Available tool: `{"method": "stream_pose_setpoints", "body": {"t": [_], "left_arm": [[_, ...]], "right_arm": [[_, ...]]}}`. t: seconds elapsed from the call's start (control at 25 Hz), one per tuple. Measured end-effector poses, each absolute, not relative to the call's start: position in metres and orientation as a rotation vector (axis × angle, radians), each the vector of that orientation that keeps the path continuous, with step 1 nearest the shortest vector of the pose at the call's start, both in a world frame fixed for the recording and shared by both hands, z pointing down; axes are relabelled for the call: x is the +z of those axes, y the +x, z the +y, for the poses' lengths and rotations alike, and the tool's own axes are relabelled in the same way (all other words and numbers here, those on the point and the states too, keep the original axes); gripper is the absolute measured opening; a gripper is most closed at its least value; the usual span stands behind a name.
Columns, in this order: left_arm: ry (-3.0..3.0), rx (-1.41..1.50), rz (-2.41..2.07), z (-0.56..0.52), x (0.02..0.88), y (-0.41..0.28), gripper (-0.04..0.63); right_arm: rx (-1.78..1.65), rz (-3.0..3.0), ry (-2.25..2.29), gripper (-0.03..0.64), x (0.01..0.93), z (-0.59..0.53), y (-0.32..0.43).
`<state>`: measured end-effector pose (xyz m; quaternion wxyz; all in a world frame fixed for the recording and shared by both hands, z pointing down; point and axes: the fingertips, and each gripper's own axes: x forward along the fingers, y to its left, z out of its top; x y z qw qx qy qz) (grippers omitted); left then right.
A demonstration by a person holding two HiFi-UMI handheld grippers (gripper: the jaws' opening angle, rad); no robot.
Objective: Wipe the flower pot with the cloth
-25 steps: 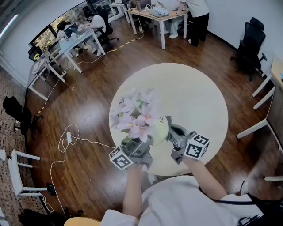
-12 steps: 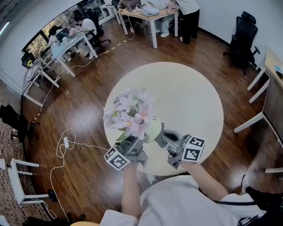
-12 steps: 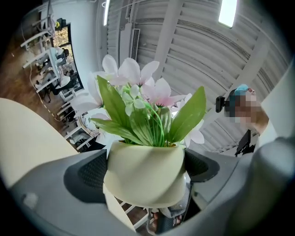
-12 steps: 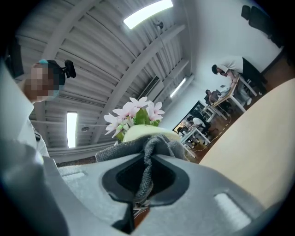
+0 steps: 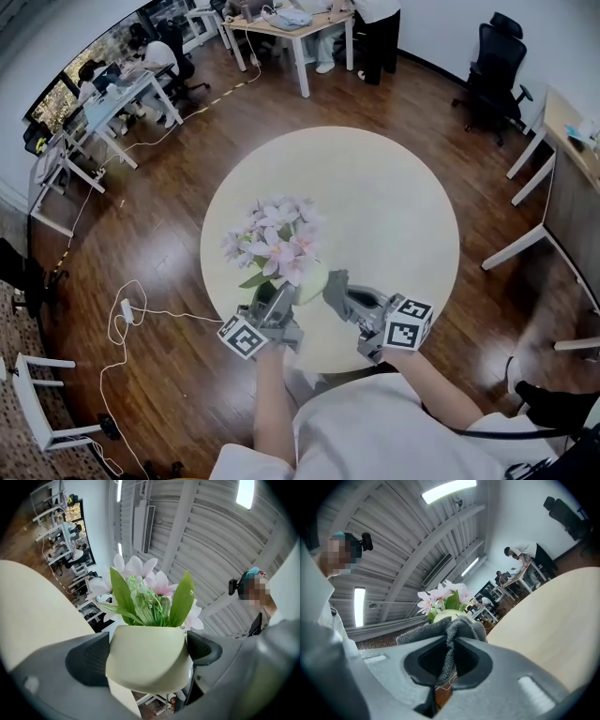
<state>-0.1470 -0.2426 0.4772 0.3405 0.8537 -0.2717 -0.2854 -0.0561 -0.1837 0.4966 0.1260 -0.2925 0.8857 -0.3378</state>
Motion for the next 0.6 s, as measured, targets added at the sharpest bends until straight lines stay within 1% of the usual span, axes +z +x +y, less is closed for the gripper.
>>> {"method": "stream_pose_setpoints", "body": {"t": [0.16,0.32,0.4,0.52,0.56,0.6], "left_arm": [[2.174,-0.673,-0.730,-0.251,0.515,-0.140,0.541],[2.180,-0.510,-0.781,-0.258,0.566,-0.134,0.534],[2.223,-0.272,-0.854,-0.258,0.612,-0.131,0.529],[2.319,0.274,-0.915,-0.237,0.697,-0.106,0.524],[2.359,0.387,-0.909,-0.227,0.714,-0.096,0.523],[2.404,0.438,-0.908,-0.219,0.722,-0.089,0.535]], "right_arm": [[-1.025,2.560,-0.959,0.008,0.518,-0.193,-0.031],[-1.086,2.548,-1.059,0.009,0.550,-0.197,-0.013],[-1.124,2.546,-1.069,0.008,0.563,-0.195,-0.008],[-1.176,2.547,-1.121,0.008,0.575,-0.191,0.012],[-1.192,2.541,-1.142,0.008,0.579,-0.190,0.020],[-1.205,2.533,-1.159,0.008,0.583,-0.188,0.025]]}}
